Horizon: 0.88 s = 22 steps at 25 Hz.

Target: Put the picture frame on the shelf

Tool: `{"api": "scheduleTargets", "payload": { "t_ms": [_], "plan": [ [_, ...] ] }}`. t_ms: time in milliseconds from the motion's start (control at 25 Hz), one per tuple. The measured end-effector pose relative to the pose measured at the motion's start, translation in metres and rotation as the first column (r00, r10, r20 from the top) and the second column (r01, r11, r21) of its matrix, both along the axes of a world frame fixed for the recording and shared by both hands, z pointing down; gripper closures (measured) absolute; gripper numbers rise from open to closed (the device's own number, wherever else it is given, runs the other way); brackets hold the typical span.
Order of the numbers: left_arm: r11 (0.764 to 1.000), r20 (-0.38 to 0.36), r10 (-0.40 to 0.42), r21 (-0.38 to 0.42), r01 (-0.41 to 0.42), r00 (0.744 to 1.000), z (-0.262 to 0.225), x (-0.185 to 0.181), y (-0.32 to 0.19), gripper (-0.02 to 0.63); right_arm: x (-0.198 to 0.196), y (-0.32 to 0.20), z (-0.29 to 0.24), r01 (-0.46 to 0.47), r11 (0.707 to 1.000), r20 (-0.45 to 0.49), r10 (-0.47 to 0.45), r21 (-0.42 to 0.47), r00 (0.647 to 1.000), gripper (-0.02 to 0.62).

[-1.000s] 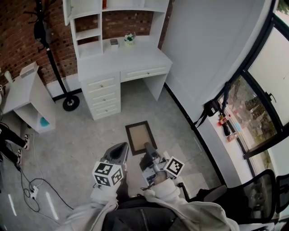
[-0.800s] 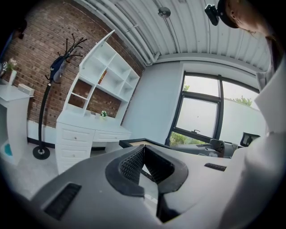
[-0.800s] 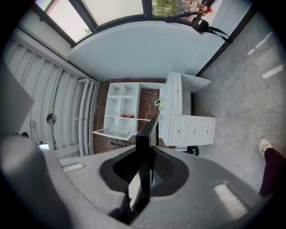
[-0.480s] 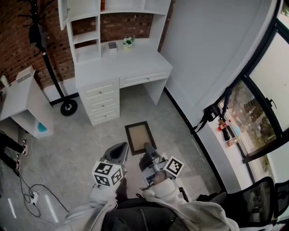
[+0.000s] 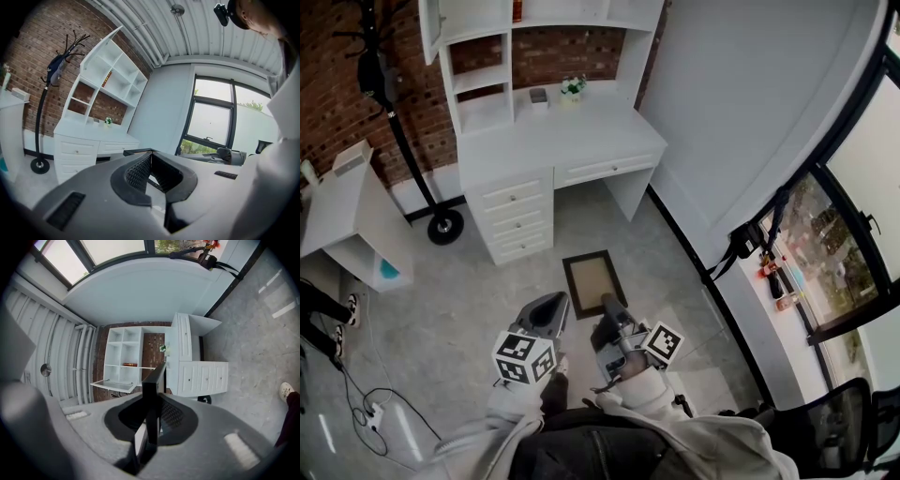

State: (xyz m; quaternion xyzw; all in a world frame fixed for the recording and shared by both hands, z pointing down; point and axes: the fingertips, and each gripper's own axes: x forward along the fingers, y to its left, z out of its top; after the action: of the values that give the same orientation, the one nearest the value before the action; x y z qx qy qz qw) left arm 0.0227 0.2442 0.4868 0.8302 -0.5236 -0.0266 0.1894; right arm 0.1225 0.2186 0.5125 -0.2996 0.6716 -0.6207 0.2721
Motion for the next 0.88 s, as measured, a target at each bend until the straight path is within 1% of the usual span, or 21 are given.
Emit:
{"api": "scheduleTargets", "payload": {
  "t_ms": [600,880],
  "plan": [
    [1.000,-0.002,-0.017,-0.005,0.017,1.000,0.005,-0.043,-0.068,0.601,-0.040,-0.072,0.002,0.011,1.000,0.004,-0.011,-0.006,1.000,0.545],
    [1.000,-0.002,-0.010,-0.007,0.010,1.000,0.011,-0.057,-0.092,0.600,-0.053,-0.096,0.008,-0.002,1.000,0.011,0.002,-0.011,1.000,0.545]
  ]
}}
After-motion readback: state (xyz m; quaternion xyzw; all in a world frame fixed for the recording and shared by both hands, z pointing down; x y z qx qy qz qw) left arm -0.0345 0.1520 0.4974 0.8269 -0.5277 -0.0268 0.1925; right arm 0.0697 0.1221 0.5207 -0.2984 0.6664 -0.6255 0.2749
